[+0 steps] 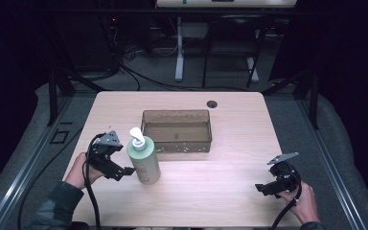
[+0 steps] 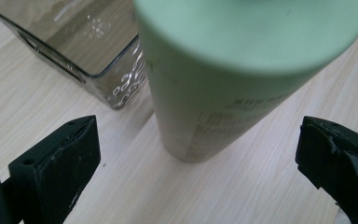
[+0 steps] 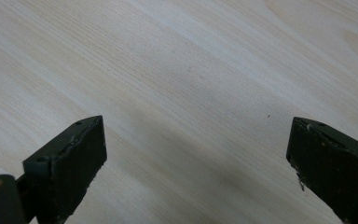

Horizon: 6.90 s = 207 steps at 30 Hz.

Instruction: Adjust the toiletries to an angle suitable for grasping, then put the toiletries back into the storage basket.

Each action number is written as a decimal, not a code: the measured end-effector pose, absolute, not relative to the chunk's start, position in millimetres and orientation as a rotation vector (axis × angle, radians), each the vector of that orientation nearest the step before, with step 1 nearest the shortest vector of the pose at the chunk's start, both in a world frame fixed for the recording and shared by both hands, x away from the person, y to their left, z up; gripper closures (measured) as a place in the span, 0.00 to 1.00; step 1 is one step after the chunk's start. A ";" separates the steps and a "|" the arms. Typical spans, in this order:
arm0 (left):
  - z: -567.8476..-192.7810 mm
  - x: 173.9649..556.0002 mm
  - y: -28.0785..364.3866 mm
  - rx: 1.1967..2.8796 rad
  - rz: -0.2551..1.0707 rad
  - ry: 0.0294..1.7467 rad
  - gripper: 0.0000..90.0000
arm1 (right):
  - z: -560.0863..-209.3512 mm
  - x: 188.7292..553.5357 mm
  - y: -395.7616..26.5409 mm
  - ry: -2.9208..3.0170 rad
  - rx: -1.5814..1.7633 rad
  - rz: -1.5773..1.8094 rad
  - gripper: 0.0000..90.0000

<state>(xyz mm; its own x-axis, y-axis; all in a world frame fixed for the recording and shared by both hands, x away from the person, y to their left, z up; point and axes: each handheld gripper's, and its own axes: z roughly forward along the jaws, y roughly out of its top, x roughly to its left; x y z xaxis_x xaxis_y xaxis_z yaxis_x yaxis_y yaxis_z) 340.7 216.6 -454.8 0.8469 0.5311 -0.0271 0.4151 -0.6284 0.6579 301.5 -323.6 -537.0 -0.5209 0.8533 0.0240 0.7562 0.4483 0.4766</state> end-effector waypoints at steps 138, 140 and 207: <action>-337.7 383.0 107.1 2.667 0.231 0.392 0.53 | -537.1 302.4 -321.6 2.572 1.386 0.710 0.08; -337.5 384.2 106.7 2.664 0.221 0.368 0.58 | -536.3 302.8 -321.1 2.578 1.377 0.714 0.08; -336.8 385.9 101.8 2.658 0.247 0.486 0.70 | -536.8 300.2 -322.4 2.582 1.362 0.706 0.07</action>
<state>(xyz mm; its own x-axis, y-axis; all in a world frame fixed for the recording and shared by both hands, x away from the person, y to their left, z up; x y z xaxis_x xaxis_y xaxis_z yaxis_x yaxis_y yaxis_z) 385.9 101.8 -336.8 0.9230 0.3727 0.0960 0.2971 -0.8486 0.4377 300.2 -322.4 -536.8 -0.5811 0.8084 0.0942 0.7438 0.4806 0.4644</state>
